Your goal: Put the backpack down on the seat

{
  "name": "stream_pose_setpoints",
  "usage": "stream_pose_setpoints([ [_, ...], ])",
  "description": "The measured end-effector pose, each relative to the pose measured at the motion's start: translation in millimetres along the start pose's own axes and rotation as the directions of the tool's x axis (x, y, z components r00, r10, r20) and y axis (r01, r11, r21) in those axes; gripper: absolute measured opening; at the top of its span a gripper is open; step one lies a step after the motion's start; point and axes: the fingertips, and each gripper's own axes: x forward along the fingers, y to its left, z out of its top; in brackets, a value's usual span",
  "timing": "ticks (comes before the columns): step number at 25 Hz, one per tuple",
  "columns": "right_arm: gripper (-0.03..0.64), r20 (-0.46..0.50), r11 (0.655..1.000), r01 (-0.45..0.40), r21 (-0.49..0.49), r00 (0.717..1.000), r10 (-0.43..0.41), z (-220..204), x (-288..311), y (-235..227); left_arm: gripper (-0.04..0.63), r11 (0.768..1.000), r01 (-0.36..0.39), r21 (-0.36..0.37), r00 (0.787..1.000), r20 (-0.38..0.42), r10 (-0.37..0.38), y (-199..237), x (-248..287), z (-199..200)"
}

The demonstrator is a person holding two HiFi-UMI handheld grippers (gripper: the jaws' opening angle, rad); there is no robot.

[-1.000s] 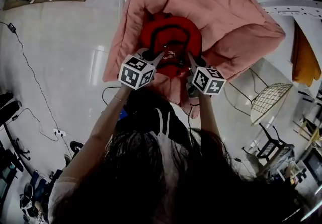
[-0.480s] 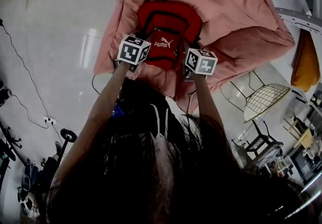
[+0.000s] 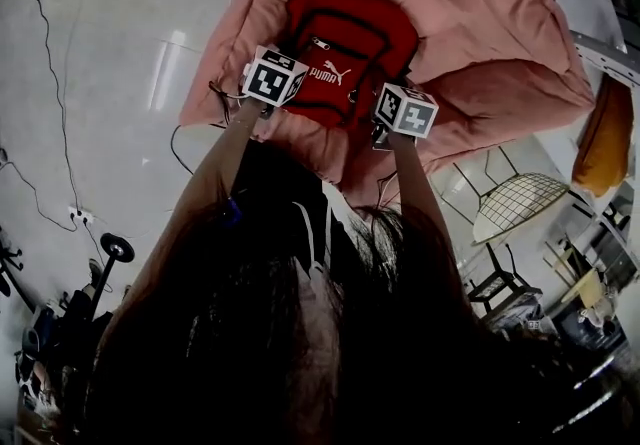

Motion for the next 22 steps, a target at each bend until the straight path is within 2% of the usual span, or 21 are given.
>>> stream_pose_setpoints([
  [2, 0.052, 0.009, 1.0, -0.001, -0.01, 1.0, 0.001, -0.3, -4.0, 1.6, 0.043, 1.0, 0.022, -0.017, 1.0, 0.016, -0.022, -1.6, -2.0, 0.5],
  [4, 0.065, 0.021, 1.0, 0.009, -0.025, 1.0, -0.009, -0.6, -11.2, 5.5, 0.088, 0.998, 0.039, -0.048, 0.998, 0.053, -0.036, -1.8, -11.0, 2.9],
  [6, 0.186, 0.024, 0.999, 0.004, -0.048, 1.0, -0.003, -2.7, -19.1, 14.4, 0.168, 0.995, 0.054, -0.082, 0.995, 0.092, -0.046, -3.4, -24.6, 5.0],
  [7, 0.219, 0.024, 0.998, 0.0, -0.062, 1.0, 0.001, -4.9, -22.5, 19.2, 0.196, 0.994, 0.056, -0.092, 0.993, 0.105, -0.046, -4.2, -31.3, 4.4],
  [10, 0.233, 0.027, 0.996, 0.031, -0.082, 0.999, -0.028, -11.8, -32.2, 23.4, 0.212, 0.996, 0.026, -0.091, 0.992, 0.123, -0.015, -2.2, -50.5, -2.2],
  [12, 0.239, 0.029, 0.996, 0.08, -0.043, 0.996, -0.079, -17.5, -40.8, 16.3, 0.213, 0.995, 0.014, -0.098, 0.989, 0.145, 0.001, -1.3, -64.7, -4.9],
  [15, 0.241, 0.022, 0.992, 0.118, 0.035, 0.993, -0.119, -33.1, -57.7, 5.8, 0.213, 0.985, 0.039, -0.165, 0.978, 0.207, -0.004, -8.4, -89.5, -5.8],
  [18, 0.239, 0.043, 0.994, 0.089, 0.057, 0.995, -0.092, -44.2, -79.6, 8.8, 0.213, 0.979, 0.044, -0.199, 0.965, 0.264, 0.01, -17.6, -114.3, -1.2],
  [22, 0.239, 0.111, 0.998, 0.01, 0.058, 0.994, -0.016, -48.2, -115.7, 25.9, 0.213, 0.981, 0.037, -0.189, 0.951, 0.308, 0.023, -31.3, -145.2, 13.2],
])
